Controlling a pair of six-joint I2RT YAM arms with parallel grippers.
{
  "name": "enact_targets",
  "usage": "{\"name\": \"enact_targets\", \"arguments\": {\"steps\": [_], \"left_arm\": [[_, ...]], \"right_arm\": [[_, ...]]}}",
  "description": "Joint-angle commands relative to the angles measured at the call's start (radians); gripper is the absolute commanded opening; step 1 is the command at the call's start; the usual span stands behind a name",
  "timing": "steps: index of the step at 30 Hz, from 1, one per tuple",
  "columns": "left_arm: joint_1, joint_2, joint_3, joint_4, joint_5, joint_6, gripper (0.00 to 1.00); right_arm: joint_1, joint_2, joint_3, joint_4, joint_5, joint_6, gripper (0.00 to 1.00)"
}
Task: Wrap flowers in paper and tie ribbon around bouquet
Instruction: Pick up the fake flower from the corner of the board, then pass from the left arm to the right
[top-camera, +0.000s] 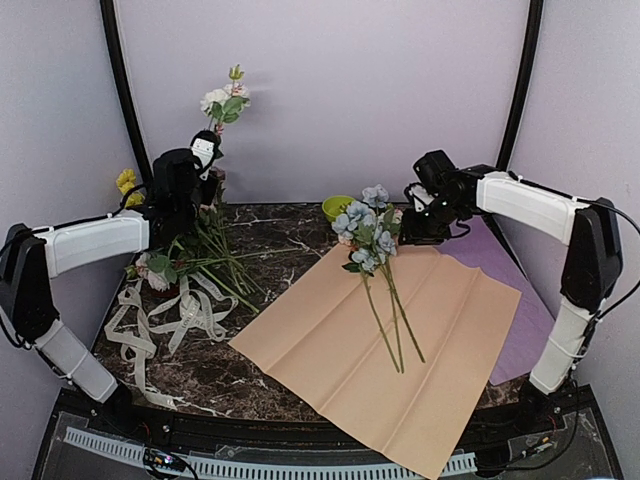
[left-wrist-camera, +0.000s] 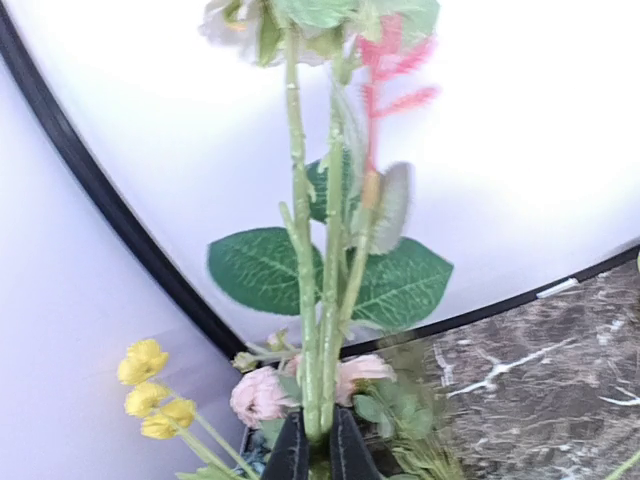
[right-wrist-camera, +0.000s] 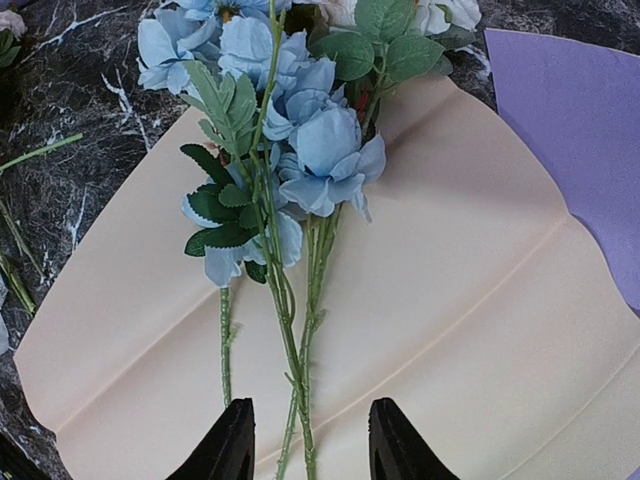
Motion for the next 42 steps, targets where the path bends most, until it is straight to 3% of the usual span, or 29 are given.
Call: {"name": "enact_targets", "arguments": {"steps": [1,4,7,11,15,18,23,27,29,33,34,35,36,37,38,40,42], "left_arm": [[-0.01,-0.096,-0.05,0.039,0.038,-0.034,0.0],[-0.007,-0.187,-0.099,0.05,0.433,-0.241,0.0],[-0.012,-0.197,-0.111,0.122,0.826,-0.446,0.0],[-0.058,-0.156,-0.157,0.401,1.134,-0.677,0.0],[-0.129,-0.072,-0.164,0.623,1.261,-0.836,0.0],[-0.174,-0.007,-0.153,0.736,1.312,-0.907,0.0],[-0.24,0.082,-0.108,0.76,1.342,-0.943,0.0],[-0.268,0.122,-0.077,0.714,1.338,-0.933,0.0],[-0.28,0.141,-0.07,0.714,1.347,-0.931,0.0],[-0.288,0.152,-0.07,0.698,1.348,-0.924,0.0],[-0.288,0.152,-0.068,0.68,1.347,-0.916,0.0],[-0.288,0.152,-0.067,0.659,1.347,-0.905,0.0],[-0.288,0.151,-0.064,0.634,1.347,-0.885,0.07],[-0.288,0.147,-0.062,0.598,1.343,-0.866,0.35],[-0.288,0.141,-0.061,0.559,1.335,-0.839,0.53],[-0.287,0.123,-0.065,0.458,1.285,-0.772,0.68],[-0.287,0.096,-0.067,0.322,1.202,-0.685,0.72]], "right_arm": [[0.009,-0.056,-0.002,0.047,0.001,-0.004,0.4],[0.038,-0.085,-0.009,0.094,-0.037,-0.043,0.4],[0.094,-0.14,-0.024,0.222,-0.169,-0.105,0.4],[0.157,-0.262,-0.127,0.576,-0.388,-0.061,0.4],[0.189,-0.313,-0.258,1.042,-0.512,0.106,0.43],[0.21,-0.291,-0.282,1.229,-0.521,0.175,0.51],[0.244,-0.203,-0.192,1.204,-0.512,0.177,0.66],[0.256,-0.158,-0.163,1.196,-0.508,0.185,0.68],[0.259,-0.146,-0.155,1.195,-0.504,0.191,0.57],[0.259,-0.151,-0.154,1.152,-0.468,0.175,0.08],[0.257,-0.163,-0.159,1.141,-0.453,0.17,0.0],[0.254,-0.172,-0.161,1.116,-0.427,0.162,0.0],[0.248,-0.189,-0.155,1.071,-0.387,0.145,0.0],[0.237,-0.211,-0.146,1.017,-0.357,0.126,0.0],[0.228,-0.225,-0.132,0.944,-0.318,0.106,0.0],[0.2,-0.242,-0.09,0.761,-0.246,0.063,0.0],[0.153,-0.243,-0.032,0.539,-0.185,0.045,0.0]]}}
